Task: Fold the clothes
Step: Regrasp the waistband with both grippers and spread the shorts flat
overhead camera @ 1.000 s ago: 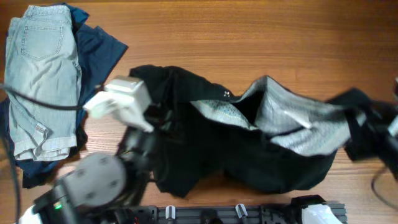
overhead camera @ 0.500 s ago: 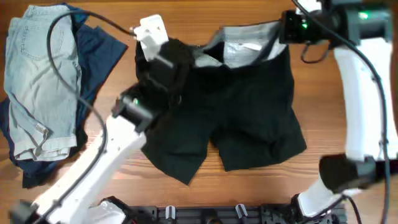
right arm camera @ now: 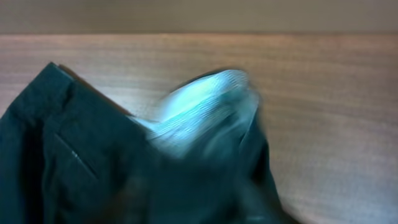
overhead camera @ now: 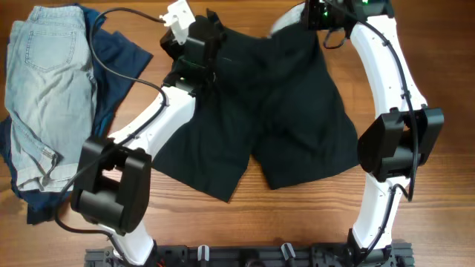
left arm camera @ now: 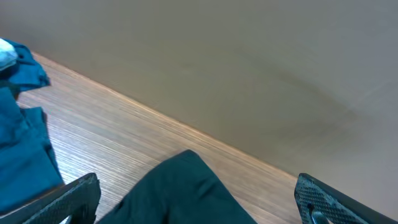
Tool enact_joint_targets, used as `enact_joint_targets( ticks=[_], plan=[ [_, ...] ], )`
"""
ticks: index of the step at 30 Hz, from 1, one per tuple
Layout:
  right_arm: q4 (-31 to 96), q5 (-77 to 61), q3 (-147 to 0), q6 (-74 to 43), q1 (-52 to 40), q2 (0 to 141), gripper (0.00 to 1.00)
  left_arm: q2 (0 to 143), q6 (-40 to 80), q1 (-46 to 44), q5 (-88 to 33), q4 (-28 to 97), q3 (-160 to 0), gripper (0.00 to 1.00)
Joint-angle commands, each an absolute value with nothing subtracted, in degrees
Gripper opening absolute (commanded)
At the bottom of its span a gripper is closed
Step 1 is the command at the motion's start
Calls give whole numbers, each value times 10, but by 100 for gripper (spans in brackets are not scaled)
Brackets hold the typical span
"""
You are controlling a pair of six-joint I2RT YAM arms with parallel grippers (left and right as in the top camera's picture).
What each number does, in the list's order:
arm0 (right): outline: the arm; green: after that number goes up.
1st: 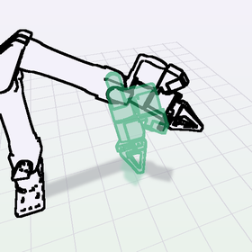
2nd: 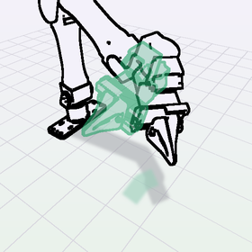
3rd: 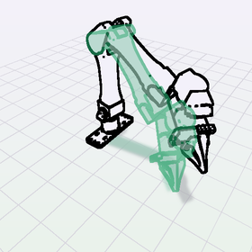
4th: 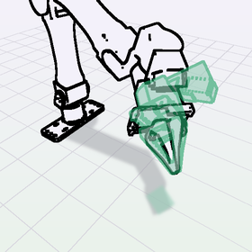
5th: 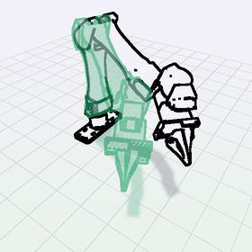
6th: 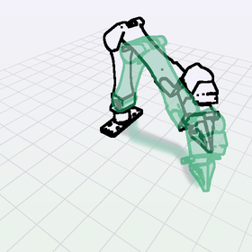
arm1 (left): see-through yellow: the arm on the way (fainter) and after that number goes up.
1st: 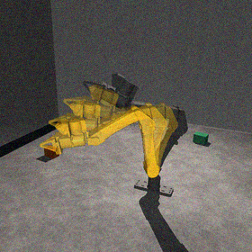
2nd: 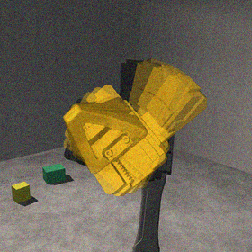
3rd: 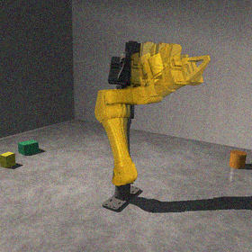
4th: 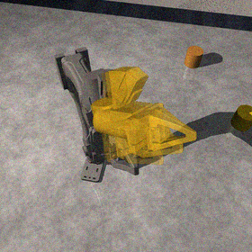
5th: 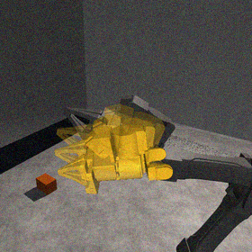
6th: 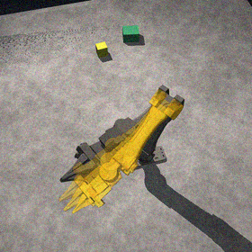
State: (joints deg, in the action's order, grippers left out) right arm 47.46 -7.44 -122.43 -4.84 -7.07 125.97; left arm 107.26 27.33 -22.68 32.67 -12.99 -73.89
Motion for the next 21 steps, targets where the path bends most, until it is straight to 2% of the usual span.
enact_joint_targets(
  ticks=[1, 3, 5, 6, 9, 13, 15, 18, 21],
  plan=[
    [460, -75, -1230, -49, -66, 1263, 80, 1068, 257, -215, 325, -110, -747, 100],
    [476, -75, -1230, -51, -58, 1263, 88, 1060, 257, -215, 321, -50, -747, 100],
    [514, -73, -1230, -70, -53, 1263, 88, 1048, 258, -215, 304, 0, -747, 100],
    [549, -72, -1230, -103, -46, 1263, 96, 1036, 258, -213, 286, 30, -747, 100],
    [661, -142, -1230, -121, -12, 1263, 97, 979, 258, -214, 202, 130, -747, 100],
    [773, -149, -1230, -87, 15, 1263, 91, 930, 259, -213, 122, 242, -747, 100],
    [789, -149, -1230, -76, 16, 1261, 83, 911, 260, -214, 92, 275, -747, 100],
    [809, -148, -1230, -72, 15, 1227, 79, 863, 262, -213, 69, 294, -747, 100],
    [893, -36, -1230, -142, 15, 1131, 77, 774, 262, -213, 69, 340, -747, 100]
  ],
)
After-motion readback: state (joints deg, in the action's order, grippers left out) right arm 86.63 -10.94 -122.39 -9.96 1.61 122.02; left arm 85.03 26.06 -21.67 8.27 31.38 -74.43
